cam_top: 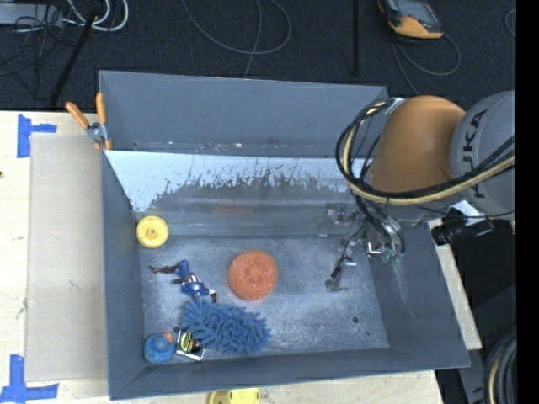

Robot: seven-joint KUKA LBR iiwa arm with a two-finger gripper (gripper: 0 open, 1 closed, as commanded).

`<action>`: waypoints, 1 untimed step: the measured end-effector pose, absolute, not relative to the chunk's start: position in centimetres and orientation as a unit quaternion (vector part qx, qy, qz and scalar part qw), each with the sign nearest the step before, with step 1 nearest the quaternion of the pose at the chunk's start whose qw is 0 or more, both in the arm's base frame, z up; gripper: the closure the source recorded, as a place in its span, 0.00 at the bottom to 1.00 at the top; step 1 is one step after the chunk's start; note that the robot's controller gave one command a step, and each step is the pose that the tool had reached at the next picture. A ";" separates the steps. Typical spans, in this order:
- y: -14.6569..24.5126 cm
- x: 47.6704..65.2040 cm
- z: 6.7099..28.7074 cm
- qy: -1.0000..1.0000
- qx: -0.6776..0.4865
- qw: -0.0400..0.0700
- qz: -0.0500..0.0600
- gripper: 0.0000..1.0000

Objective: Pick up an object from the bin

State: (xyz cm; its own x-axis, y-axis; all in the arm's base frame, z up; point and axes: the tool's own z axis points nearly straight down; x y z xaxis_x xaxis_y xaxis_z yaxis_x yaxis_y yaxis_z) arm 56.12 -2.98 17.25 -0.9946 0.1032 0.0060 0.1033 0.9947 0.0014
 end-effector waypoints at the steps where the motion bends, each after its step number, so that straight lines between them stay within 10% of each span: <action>1: -2.2 58.7 15.0 -1.000 -0.004 -0.001 0.000 0.00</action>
Offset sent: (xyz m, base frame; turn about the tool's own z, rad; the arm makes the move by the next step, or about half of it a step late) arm 0.0343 0.0542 -0.0859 -0.3111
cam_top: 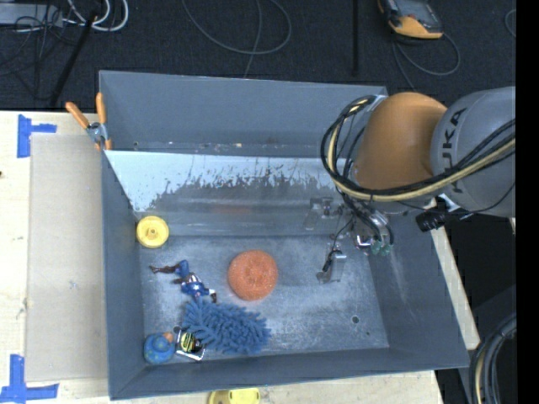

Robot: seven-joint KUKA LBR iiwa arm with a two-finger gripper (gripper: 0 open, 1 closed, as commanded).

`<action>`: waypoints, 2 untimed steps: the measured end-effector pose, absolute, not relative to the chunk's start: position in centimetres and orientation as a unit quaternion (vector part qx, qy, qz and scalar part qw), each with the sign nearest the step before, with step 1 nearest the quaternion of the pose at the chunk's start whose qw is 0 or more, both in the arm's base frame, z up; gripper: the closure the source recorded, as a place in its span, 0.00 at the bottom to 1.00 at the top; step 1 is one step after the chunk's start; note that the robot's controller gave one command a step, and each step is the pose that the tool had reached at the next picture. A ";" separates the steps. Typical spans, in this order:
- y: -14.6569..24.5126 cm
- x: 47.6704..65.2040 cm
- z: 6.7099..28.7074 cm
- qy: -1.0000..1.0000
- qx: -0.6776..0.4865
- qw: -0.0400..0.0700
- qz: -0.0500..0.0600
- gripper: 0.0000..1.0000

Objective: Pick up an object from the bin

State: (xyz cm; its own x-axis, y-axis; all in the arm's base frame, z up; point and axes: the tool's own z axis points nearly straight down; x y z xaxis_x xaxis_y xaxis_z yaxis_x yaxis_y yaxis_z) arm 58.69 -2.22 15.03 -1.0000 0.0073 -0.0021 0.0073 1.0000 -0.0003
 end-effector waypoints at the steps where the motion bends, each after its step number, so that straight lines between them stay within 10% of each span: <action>1: 1.7 59.5 9.6 0.995 -0.099 0.002 0.000 0.00; 2: 7.1 58.0 8.3 0.997 -0.083 -0.002 0.000 0.00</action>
Offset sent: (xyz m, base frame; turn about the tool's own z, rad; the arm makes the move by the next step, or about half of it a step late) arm -0.0138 0.1152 -0.0670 -0.1628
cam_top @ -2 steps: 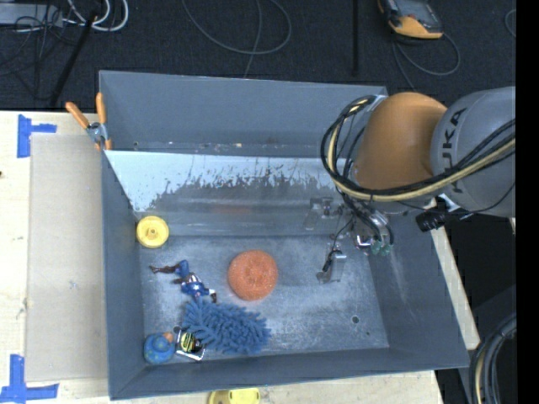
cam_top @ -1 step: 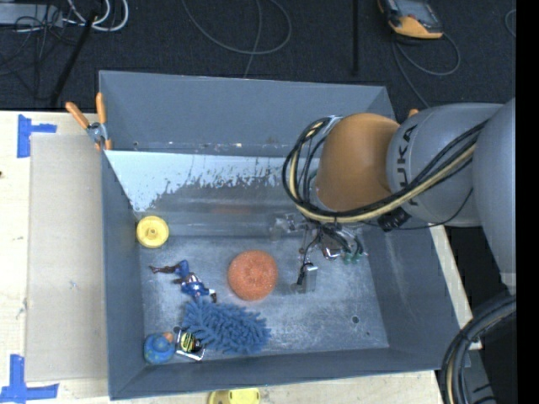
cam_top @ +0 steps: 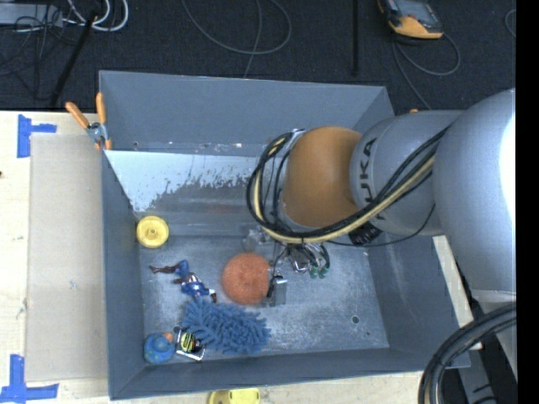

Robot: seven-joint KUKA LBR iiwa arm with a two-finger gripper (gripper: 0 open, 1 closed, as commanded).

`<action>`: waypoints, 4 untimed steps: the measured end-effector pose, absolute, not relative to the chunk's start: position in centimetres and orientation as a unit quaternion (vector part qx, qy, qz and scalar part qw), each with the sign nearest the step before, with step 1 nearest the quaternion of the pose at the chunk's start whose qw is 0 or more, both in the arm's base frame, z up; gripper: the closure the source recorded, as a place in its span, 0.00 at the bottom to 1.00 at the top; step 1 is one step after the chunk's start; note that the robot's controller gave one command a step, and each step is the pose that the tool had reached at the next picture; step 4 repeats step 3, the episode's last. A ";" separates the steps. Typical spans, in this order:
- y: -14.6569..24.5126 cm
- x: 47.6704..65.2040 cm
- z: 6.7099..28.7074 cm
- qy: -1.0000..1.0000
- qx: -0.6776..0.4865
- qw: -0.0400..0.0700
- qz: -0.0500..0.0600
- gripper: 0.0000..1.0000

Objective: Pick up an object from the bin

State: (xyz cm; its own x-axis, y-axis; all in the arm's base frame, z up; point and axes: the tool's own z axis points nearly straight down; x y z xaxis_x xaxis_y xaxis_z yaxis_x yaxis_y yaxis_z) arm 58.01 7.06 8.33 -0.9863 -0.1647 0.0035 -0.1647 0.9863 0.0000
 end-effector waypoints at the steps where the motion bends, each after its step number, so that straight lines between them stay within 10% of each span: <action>1: 9.5 59.1 8.1 -0.996 0.091 -0.001 0.000 1.00; 2: 9.5 59.1 8.1 -0.996 0.092 -0.001 0.000 1.00; 3: 14.7 61.8 23.1 -0.996 0.091 -0.003 -0.001 1.00; 4: 14.7 61.8 23.1 -0.996 0.091 -0.003 -0.001 1.00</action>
Offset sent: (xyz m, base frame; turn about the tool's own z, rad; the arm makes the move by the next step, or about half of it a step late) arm 0.0000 0.0000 0.0000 0.0000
